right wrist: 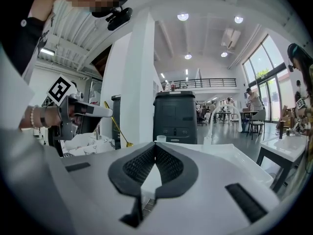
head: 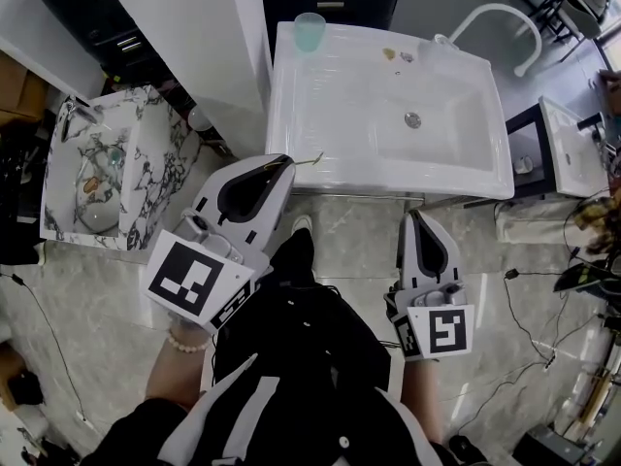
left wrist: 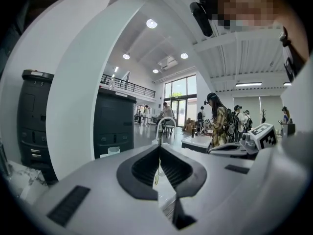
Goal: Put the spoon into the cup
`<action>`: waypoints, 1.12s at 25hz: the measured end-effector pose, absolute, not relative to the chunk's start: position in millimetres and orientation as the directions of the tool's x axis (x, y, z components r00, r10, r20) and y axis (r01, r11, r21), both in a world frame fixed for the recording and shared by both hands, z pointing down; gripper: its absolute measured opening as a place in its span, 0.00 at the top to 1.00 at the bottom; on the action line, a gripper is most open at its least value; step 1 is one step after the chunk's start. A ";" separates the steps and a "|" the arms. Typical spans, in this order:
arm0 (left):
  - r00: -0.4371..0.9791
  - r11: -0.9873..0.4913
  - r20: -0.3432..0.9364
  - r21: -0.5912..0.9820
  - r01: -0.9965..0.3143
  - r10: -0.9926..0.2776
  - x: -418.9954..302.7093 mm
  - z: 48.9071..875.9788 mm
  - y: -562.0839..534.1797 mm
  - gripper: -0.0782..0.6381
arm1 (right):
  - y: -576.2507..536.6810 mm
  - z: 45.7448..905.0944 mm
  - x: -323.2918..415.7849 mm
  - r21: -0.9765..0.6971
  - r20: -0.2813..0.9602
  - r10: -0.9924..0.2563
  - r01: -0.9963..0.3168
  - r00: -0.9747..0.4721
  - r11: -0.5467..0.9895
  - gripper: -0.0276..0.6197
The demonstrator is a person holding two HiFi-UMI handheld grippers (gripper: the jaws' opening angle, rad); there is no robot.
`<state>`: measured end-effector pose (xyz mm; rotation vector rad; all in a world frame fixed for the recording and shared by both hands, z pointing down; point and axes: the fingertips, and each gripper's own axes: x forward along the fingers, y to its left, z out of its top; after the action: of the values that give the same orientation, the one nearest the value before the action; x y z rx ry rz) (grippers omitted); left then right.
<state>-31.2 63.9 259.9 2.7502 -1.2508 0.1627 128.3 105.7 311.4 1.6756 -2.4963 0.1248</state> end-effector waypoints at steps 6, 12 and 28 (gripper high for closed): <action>0.646 -0.644 0.142 0.066 -0.762 -0.750 -28.9 259.3 25.1 0.88 | 69.8 307.2 131.3 -0.005 0.151 -0.917 -0.928 -0.370 0.374 0.96; 0.636 -0.633 0.146 0.073 -0.771 -0.758 -25.5 260.4 -23.3 0.88 | 31.1 310.8 133.9 0.000 0.176 -0.908 -0.922 -0.381 0.387 0.96; 0.597 -0.605 0.144 -0.016 -0.796 -0.789 -27.8 258.5 -147.4 0.88 | -64.6 311.5 136.2 -0.008 0.197 -0.908 -0.926 -0.370 0.376 0.96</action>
<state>-27.8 -147.4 258.5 2.7619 -1.3725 0.2108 136.2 -64.6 311.5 1.6611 -2.4694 0.1750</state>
